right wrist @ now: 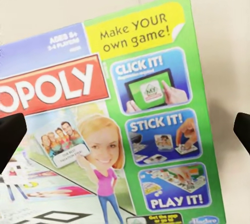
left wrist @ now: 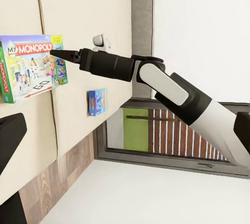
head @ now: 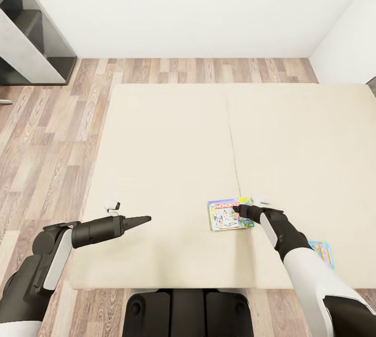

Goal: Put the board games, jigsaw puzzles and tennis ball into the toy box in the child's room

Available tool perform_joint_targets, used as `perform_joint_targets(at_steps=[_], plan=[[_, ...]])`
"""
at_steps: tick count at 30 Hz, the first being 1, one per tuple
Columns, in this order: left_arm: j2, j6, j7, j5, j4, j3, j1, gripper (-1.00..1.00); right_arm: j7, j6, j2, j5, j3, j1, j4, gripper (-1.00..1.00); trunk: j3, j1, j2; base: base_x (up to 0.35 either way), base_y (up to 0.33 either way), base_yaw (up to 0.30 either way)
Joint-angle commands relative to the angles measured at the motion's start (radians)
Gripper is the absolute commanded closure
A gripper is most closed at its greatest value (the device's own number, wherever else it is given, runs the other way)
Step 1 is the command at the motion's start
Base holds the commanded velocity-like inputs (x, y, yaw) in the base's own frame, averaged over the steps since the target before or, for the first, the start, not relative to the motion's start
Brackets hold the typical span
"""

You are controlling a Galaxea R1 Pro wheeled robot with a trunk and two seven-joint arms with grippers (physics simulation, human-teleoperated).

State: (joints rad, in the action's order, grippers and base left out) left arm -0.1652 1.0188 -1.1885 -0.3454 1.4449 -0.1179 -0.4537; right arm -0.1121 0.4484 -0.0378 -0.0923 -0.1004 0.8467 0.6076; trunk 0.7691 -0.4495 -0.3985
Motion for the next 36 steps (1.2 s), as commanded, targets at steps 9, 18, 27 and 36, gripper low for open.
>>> perform_joint_targets(at_steps=[9,18,27,36], plan=[[0.0,0.006,-0.002,-0.001,0.0,0.0,0.0,-1.0,-0.002,0.006,0.006,-0.009,-0.002,0.0,0.001,-1.0,0.003,-0.001,-0.001,0.0,0.0,0.0],[0.0,0.006,-0.002,-0.001,0.0,0.0,0.0,-1.0,-0.001,0.006,0.003,-0.009,-0.002,0.0,0.001,-1.0,0.015,-0.001,-0.001,0.0,0.0,0.0],[0.001,0.006,-0.001,-0.001,0.0,0.001,0.0,-1.0,-0.001,0.006,0.0,-0.009,-0.002,0.0,0.001,-1.0,0.03,-0.001,-0.001,0.0,0.0,0.0],[0.001,0.005,-0.002,-0.001,0.0,0.001,0.001,-1.0,-0.001,0.006,0.004,-0.009,-0.002,-0.001,0.001,-1.0,0.033,-0.001,-0.001,0.0,0.0,0.0]])
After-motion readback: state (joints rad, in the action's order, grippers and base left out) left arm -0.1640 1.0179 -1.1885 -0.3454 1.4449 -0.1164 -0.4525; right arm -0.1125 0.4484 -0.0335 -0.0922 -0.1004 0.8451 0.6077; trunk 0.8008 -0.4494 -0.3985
